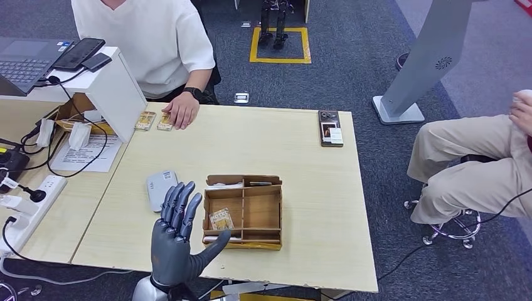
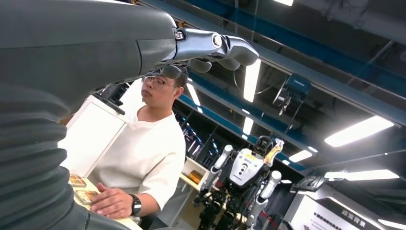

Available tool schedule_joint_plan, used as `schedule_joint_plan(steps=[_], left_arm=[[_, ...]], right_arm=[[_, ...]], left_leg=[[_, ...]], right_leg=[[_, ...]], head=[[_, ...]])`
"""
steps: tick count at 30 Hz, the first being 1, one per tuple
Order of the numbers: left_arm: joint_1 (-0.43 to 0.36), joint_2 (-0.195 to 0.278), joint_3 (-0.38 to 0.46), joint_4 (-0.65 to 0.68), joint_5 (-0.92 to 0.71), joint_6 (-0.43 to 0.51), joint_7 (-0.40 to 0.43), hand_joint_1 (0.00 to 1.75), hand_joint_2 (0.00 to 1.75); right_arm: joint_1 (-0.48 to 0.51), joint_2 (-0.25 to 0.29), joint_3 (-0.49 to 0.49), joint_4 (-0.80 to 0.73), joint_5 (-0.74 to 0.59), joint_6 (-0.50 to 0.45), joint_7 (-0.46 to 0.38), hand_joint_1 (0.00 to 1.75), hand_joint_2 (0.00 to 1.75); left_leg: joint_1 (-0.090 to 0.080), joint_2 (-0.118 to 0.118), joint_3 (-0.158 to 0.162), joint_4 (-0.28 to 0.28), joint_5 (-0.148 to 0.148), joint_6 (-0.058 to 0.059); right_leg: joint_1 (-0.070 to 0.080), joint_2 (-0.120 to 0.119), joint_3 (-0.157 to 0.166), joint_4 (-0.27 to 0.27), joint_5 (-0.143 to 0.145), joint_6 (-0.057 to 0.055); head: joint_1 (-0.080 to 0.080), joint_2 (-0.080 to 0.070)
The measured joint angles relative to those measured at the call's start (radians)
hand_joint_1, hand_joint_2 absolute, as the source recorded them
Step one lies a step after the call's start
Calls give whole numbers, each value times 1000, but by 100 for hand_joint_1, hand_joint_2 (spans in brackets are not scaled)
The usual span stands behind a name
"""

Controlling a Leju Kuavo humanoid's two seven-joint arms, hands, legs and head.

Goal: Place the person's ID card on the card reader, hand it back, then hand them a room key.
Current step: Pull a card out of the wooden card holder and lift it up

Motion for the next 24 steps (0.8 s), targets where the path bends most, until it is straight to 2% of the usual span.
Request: schedule_joint_plan(steps=[4, 10, 15, 24], left_arm=[[-8, 0, 11, 32, -70, 0, 32, 0, 175], [-50, 0, 21, 138, -225, 0, 174, 0, 175], [-121, 3, 21, 223, -268, 0, 265, 0, 175], [-187, 2, 21, 293, -275, 1, 279, 0, 175]], right_arm=[[0, 0, 0, 0, 8, 0, 0, 0, 175], [-1, 0, 0, 1, 29, 0, -16, 0, 175], [-2, 0, 0, 5, 36, 0, -33, 0, 175], [-2, 0, 0, 11, 39, 0, -36, 0, 175]], left_leg=[[0, 0, 0, 0, 0, 0], [0, 0, 0, 0, 0, 0], [0, 0, 0, 0, 0, 0], [0, 0, 0, 0, 0, 0]], right_leg=[[0, 0, 0, 0, 0, 0], [0, 0, 0, 0, 0, 0], [0, 0, 0, 0, 0, 0], [0, 0, 0, 0, 0, 0]], head=[[0, 0], [0, 0], [0, 0], [0, 0]])
